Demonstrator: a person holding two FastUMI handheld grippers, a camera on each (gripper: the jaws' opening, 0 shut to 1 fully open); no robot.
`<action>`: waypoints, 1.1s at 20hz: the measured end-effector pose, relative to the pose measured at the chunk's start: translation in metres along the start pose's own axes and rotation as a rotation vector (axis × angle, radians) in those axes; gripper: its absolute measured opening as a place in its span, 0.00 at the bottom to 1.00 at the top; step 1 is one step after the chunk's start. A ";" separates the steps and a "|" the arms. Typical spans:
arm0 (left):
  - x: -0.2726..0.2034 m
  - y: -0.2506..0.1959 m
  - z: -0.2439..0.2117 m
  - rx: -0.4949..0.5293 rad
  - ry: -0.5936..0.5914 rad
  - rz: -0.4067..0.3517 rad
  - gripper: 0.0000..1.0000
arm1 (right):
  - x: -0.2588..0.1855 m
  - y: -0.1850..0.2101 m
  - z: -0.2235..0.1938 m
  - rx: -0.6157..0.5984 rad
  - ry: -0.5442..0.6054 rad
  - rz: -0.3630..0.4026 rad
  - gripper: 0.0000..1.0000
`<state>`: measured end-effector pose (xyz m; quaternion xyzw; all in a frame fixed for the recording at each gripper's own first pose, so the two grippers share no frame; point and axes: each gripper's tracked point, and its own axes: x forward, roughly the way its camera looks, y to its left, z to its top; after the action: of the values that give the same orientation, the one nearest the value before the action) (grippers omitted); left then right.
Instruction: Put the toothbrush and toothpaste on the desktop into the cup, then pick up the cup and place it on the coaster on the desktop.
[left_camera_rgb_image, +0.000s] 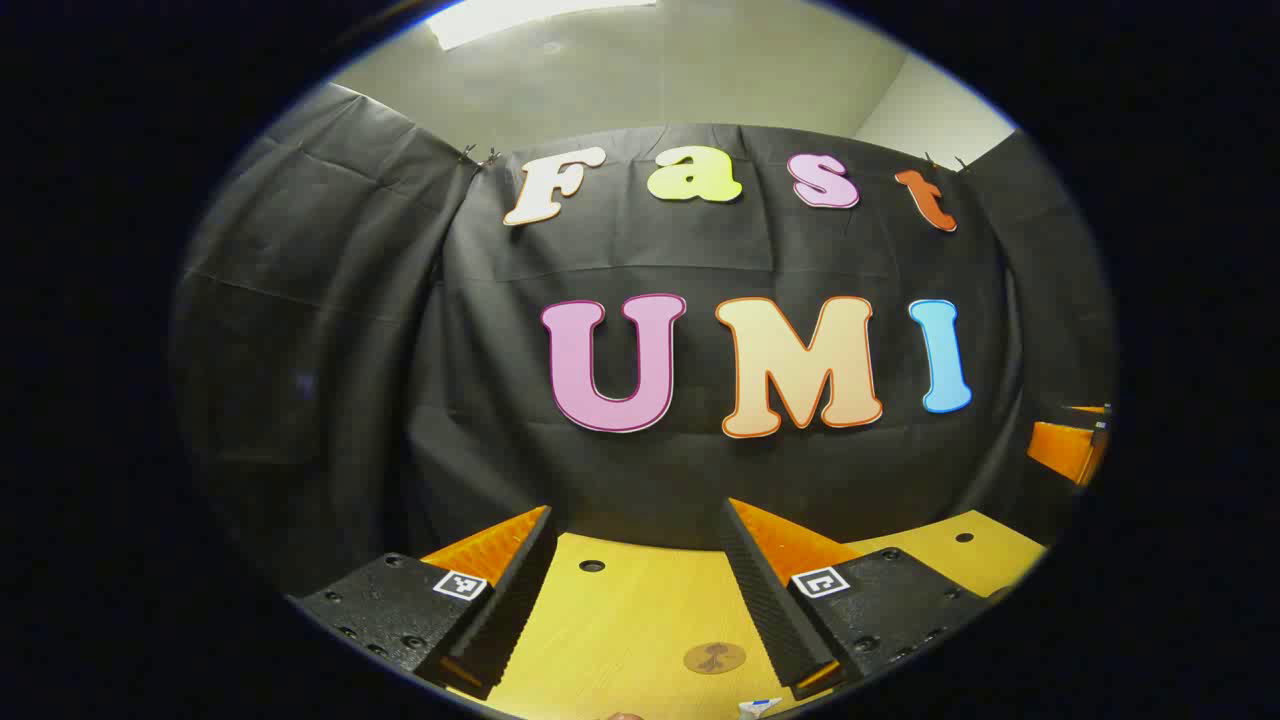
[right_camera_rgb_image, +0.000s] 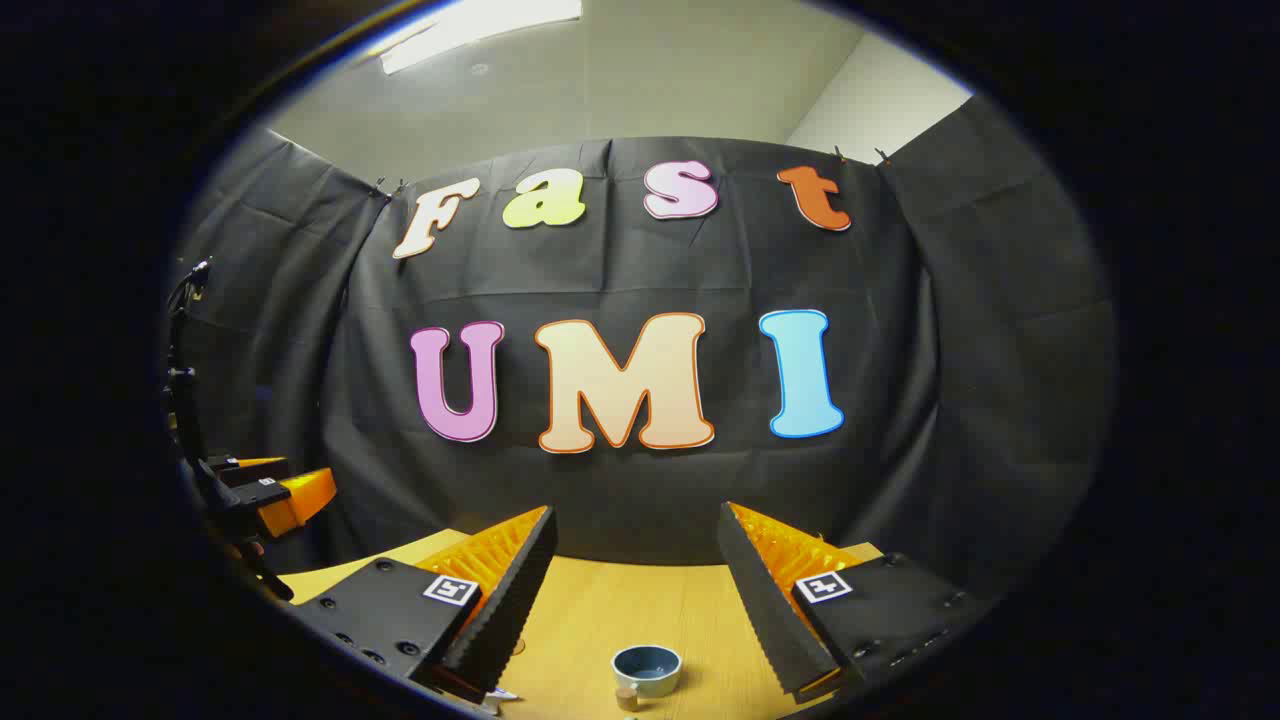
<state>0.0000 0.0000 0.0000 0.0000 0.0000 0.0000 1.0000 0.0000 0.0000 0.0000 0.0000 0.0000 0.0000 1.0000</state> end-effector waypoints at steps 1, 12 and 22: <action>0.000 -0.001 -0.001 0.001 0.000 -0.005 0.94 | -0.002 -0.001 -0.002 -0.009 0.004 -0.005 0.99; 0.005 -0.023 -0.003 -0.007 0.010 -0.088 0.94 | -0.013 0.006 0.007 -0.040 -0.034 -0.011 0.99; -0.003 -0.019 0.001 0.002 -0.015 -0.080 0.94 | -0.019 0.006 -0.018 -0.009 0.042 0.004 0.99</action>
<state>-0.0027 -0.0193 0.0013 0.0012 -0.0073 -0.0400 0.9992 -0.0188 0.0057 -0.0178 -0.0045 0.0209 0.0021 0.9998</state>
